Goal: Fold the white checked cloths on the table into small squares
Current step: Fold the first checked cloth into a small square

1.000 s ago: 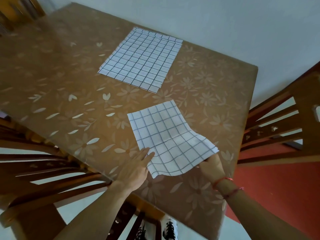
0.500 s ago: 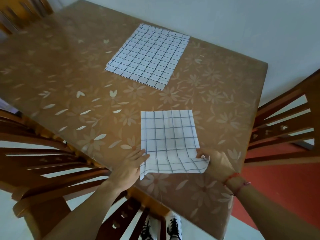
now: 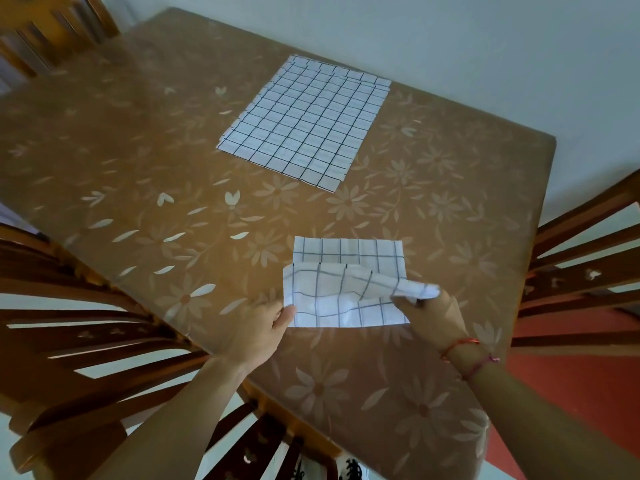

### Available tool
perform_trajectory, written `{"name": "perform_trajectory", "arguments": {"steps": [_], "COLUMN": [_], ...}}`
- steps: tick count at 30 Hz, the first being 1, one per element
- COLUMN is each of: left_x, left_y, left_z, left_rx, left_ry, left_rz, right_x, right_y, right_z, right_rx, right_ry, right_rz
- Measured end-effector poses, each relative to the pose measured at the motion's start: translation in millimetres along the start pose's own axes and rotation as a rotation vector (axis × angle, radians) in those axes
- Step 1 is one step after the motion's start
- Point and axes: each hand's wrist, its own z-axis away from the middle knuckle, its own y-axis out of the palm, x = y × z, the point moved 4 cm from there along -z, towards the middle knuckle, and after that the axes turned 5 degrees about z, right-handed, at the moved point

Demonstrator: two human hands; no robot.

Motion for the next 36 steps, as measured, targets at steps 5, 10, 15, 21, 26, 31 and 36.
{"name": "perform_trajectory", "arguments": {"steps": [5,10,15,21,26,31,36], "left_x": [-1,4,5,-2,-4,-5,10], "left_y": [4,15,17,15,19,17,22], "left_z": [-18,-28,-26,-26,-26,-28,-27], "left_rx": [0.061,0.038,0.016,-0.035,-0.076,-0.074,0.033], "left_ry": [-0.095,-0.118,-0.072,0.042,0.149,0.233,0.265], "left_rz": [0.178,0.208,0.112,-0.068,-0.207,-0.255,-0.367], "right_x": [29,25,26,26,24,28,50], "right_y": [-1,6,7,10,13,11,19], "right_z": [-25,-38,-39,-43,-49,-45,-34], "right_rx": [-0.215,-0.253,-0.272,-0.292,-0.301,-0.353,-0.556], "right_ry": [-0.108,-0.078,-0.071,-0.071,-0.057,-0.081,-0.313], "right_rz": [-0.076,-0.06,-0.064,-0.018,-0.005,0.065,0.306]}}
